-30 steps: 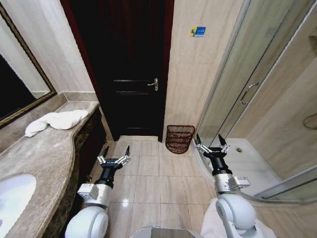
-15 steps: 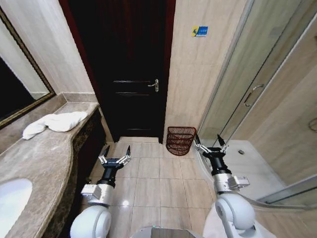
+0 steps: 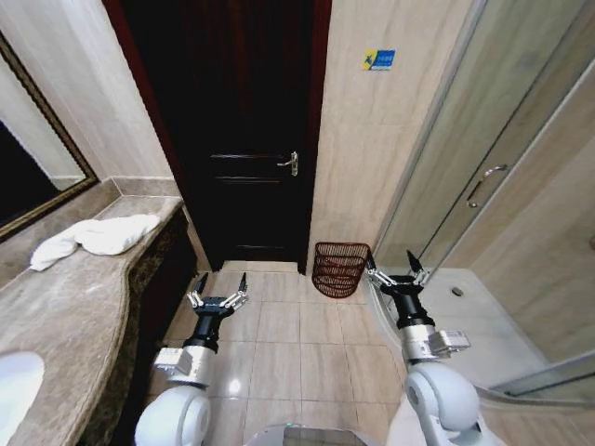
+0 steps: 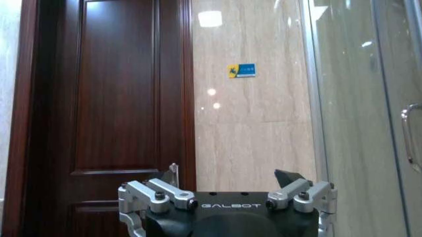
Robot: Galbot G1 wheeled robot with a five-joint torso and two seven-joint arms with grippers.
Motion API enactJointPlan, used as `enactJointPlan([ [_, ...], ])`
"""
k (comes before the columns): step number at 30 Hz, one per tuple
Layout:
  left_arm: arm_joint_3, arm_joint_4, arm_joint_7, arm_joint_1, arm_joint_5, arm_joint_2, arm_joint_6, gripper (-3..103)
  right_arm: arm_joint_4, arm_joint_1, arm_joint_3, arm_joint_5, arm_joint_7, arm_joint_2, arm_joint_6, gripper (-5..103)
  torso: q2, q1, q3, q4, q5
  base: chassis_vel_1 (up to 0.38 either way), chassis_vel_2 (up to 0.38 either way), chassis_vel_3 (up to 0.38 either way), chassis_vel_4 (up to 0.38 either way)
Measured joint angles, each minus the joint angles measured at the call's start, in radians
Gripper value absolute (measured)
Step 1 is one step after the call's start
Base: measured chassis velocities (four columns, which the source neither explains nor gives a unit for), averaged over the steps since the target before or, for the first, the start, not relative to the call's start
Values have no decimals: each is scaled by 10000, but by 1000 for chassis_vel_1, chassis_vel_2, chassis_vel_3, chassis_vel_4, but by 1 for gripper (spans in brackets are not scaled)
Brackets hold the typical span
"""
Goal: Discard the used towel into the hamper.
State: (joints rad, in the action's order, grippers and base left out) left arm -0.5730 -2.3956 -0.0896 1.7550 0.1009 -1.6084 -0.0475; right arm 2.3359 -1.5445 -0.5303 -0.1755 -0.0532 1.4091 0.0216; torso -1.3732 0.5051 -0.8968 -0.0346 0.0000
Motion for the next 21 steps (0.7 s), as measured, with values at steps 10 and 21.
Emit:
enactJointPlan([
  [10, -2, 104, 15, -28, 23, 1, 51, 100, -11, 7, 19, -31, -1, 9, 9, 100, 0, 0, 0, 1, -1, -100, 89, 97, -101],
  [21, -18, 177, 36, -67, 63, 2, 58, 100, -110, 73, 16, -43, 1, 5, 16, 100, 0, 0, 0, 0, 0, -100, 102, 98, -108],
])
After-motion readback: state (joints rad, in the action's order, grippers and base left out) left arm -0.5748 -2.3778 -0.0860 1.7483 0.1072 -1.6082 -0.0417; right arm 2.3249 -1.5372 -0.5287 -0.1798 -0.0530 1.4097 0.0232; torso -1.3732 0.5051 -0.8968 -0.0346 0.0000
